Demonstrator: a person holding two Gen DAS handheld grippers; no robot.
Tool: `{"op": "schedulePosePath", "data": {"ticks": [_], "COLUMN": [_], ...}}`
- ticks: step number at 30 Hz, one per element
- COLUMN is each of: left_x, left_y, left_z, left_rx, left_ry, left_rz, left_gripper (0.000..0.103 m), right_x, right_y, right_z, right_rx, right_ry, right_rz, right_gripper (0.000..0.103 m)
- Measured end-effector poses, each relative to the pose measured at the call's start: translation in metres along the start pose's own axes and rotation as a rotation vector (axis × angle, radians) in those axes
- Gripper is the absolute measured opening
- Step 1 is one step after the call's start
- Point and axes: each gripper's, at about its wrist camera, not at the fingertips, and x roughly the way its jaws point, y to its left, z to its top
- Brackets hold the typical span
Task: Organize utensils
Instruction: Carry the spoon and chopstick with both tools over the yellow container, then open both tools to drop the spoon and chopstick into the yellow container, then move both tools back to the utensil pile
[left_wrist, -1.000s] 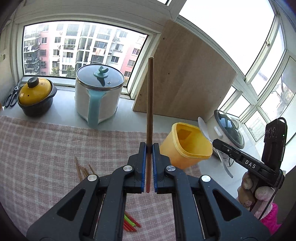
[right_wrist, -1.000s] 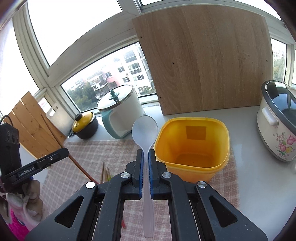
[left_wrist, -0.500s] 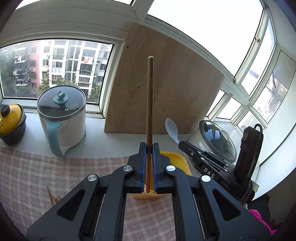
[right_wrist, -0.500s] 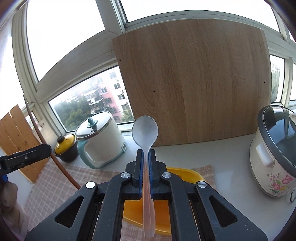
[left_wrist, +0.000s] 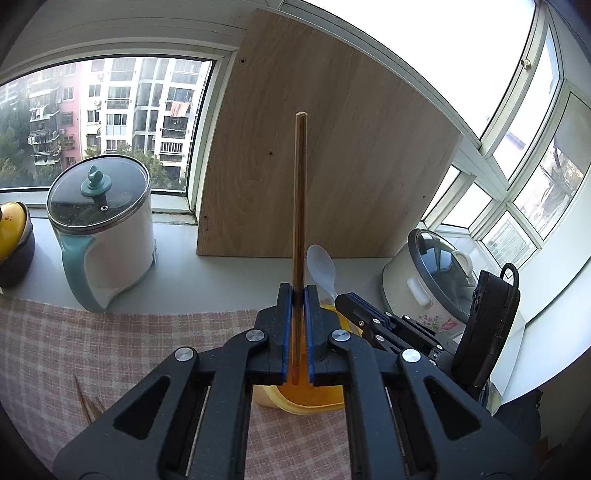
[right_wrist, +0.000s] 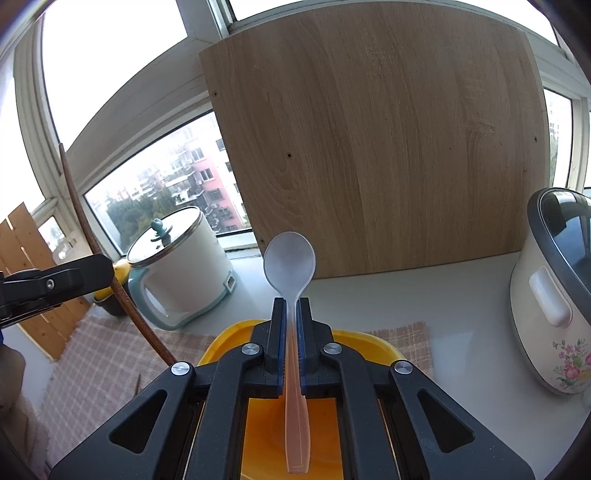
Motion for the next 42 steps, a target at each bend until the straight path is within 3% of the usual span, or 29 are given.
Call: {"op": "schedulePosePath", "data": {"ticks": [14, 27, 28, 30, 34, 40, 42], "left_x": [0.001, 0.012, 0.012, 0.012, 0.008, -0.007, -0.015], "left_y": [-0.003, -0.01, -0.01, -0.01, -0.008, 0.002, 0.006], "left_z": [-0.004, -0.012, -0.012, -0.013, -0.015, -0.023, -0.025], "left_rx": [0.007, 0.039, 0.039, 0.039, 0.04, 0.053, 0.066], "left_ry": [0.01, 0.077, 0.081, 0.081, 0.082, 0.085, 0.083], "left_rz": [0.017, 0.012, 0.013, 0.014, 0.017, 0.038, 0.048], "left_gripper": [0.004, 0.004, 0.006, 0.02, 0.02, 0.02, 0.02], "right_x": [0.013, 0.004, 0.002, -0.002, -0.012, -0.028, -0.034], "right_y": [-0.007, -0.008, -0.008, -0.008, -0.006, 0.005, 0.009], "right_z": [-0.01, -0.011, -0.011, -0.01, -0.009, -0.013, -0.015], "right_rx": [-0.008, -0.014, -0.015, -0.016, -0.011, -0.024, -0.021], "right_ry": [0.068, 0.119, 0.117, 0.115, 0.116, 0.112, 0.105], "right_rz": [-0.007, -0.044, -0.048, -0.056, -0.06, -0.08, -0.081], "right_gripper": [0.004, 0.004, 0.004, 0.004, 0.004, 0.019, 0.02]}}
